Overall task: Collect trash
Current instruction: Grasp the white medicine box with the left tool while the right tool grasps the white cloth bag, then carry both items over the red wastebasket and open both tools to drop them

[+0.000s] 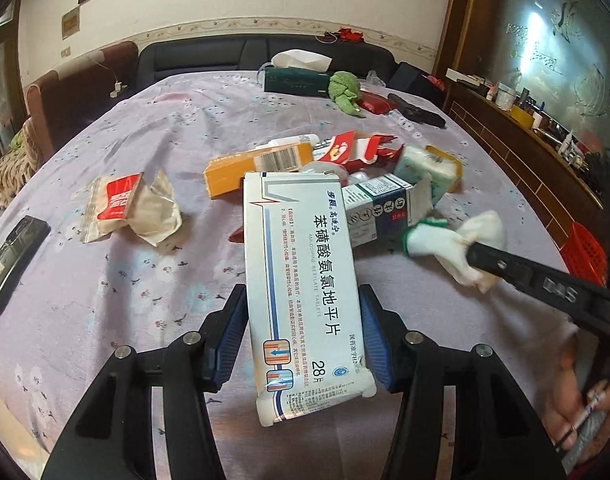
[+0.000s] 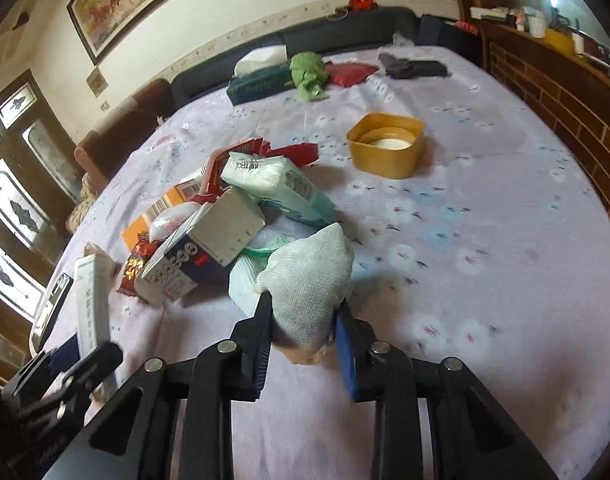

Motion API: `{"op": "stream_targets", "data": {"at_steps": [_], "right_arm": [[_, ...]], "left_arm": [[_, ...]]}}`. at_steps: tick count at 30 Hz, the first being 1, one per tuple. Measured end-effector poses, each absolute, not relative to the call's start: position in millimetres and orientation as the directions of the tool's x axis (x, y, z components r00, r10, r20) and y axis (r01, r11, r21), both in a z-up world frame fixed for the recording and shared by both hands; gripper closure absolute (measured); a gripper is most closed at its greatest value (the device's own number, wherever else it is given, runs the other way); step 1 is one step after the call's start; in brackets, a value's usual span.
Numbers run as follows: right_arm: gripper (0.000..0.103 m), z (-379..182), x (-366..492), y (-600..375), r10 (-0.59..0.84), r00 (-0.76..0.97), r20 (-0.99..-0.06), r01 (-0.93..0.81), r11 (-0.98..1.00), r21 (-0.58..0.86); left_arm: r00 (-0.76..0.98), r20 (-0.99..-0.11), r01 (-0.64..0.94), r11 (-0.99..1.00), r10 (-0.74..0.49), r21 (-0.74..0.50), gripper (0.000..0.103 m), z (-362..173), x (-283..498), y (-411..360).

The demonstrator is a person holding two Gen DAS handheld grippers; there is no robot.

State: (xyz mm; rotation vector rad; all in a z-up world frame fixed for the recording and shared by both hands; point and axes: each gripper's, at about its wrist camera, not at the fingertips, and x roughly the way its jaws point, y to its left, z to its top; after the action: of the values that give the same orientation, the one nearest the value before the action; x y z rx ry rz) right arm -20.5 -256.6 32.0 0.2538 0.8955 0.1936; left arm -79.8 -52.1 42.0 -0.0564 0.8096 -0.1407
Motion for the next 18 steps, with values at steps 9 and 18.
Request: {"op": "stream_targets", "data": {"at_steps": [9, 18], "right_arm": [[0.073, 55, -77, -283, 0.253, 0.686, -0.682, -0.049, 0.952, 0.304], [0.073, 70, -104, -313, 0.235, 0.734, -0.637, -0.018, 0.945, 0.328]], "left_arm": [[0.68, -0.71, 0.168, 0.981, -0.186, -0.096, 0.05, 47, -87, -75], [0.669, -0.702, 0.263, 0.961, -0.244, -0.083, 0.05, 59, -94, -114]]}}
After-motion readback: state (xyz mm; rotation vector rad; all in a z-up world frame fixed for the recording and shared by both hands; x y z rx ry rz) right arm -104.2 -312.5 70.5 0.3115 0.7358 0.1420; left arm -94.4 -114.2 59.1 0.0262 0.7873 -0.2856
